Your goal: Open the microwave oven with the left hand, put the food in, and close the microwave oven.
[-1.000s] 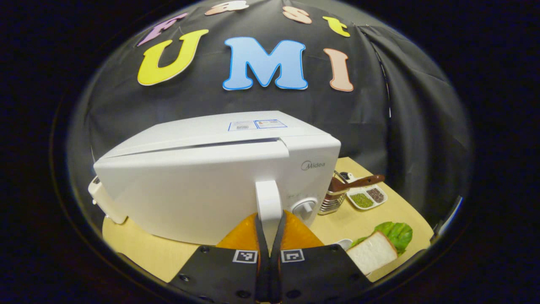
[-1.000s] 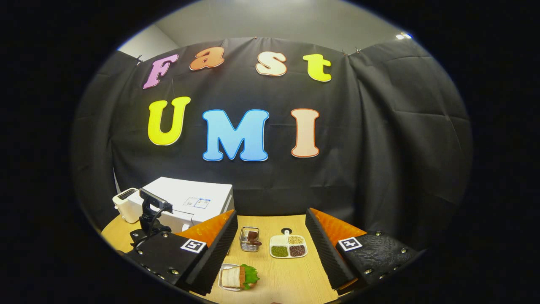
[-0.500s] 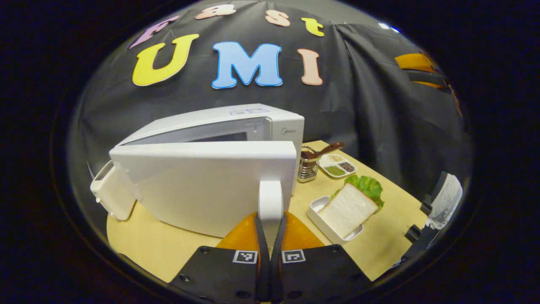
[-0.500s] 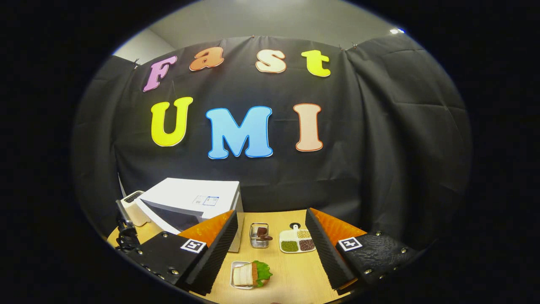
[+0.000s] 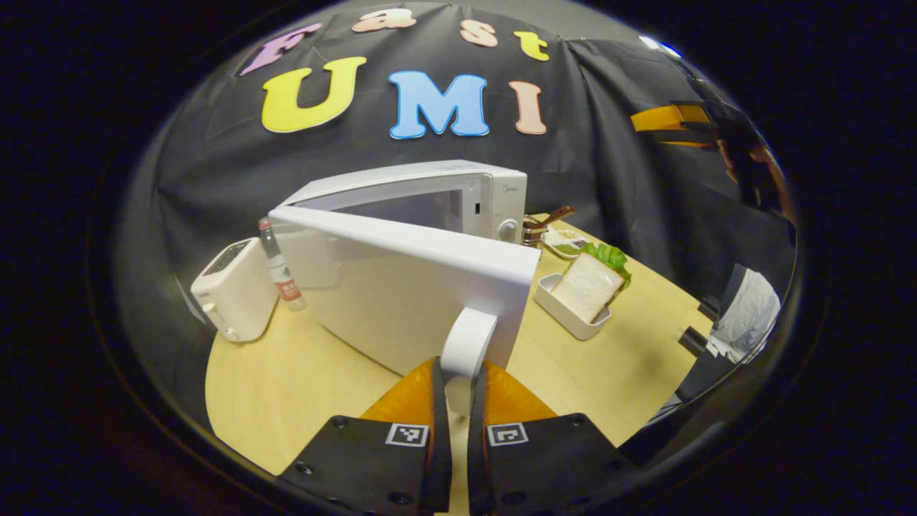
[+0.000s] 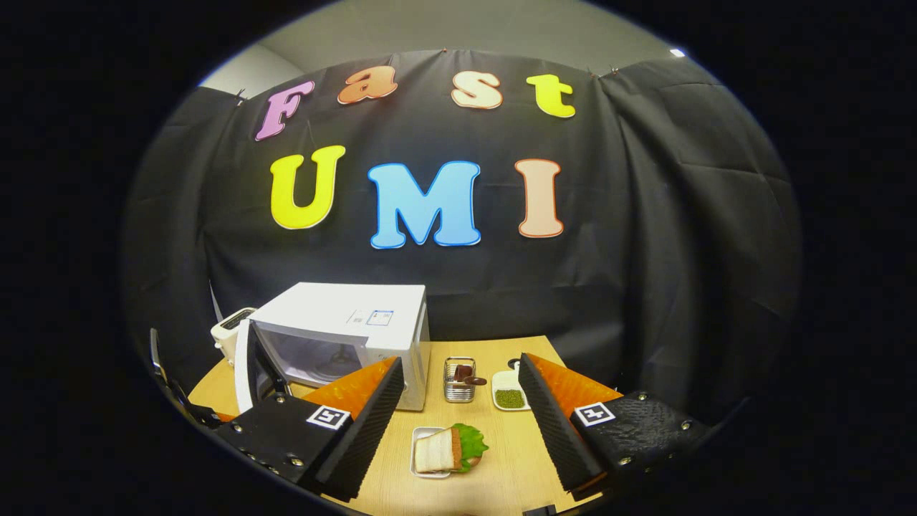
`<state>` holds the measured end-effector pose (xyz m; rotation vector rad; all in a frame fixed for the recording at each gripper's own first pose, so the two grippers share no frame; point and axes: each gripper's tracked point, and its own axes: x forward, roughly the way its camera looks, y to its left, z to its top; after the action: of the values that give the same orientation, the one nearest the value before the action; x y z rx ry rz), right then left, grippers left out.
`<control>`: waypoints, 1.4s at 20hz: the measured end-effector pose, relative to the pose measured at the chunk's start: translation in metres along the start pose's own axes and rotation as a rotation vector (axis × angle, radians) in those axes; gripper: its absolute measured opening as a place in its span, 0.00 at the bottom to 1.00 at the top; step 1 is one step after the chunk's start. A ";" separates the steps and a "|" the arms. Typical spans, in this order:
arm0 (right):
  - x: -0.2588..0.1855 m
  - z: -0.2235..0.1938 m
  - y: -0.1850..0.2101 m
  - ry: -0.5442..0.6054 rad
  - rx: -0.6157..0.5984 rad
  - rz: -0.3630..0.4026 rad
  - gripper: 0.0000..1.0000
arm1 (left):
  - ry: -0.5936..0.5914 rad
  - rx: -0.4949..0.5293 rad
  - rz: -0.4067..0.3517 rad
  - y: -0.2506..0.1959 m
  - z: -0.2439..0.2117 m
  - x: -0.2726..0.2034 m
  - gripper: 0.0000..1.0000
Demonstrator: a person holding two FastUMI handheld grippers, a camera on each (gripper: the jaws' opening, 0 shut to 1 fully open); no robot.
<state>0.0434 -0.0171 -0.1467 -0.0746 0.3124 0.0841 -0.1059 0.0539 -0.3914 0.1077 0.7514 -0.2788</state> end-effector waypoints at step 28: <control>0.065 -0.219 -0.021 0.542 0.265 0.057 0.99 | 0.026 -0.148 0.139 0.201 -0.074 -0.109 0.30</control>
<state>0.0406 -0.0523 -0.3735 0.1786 0.8646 0.0776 -0.1724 0.2834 -0.3709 0.0232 0.7844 -0.0896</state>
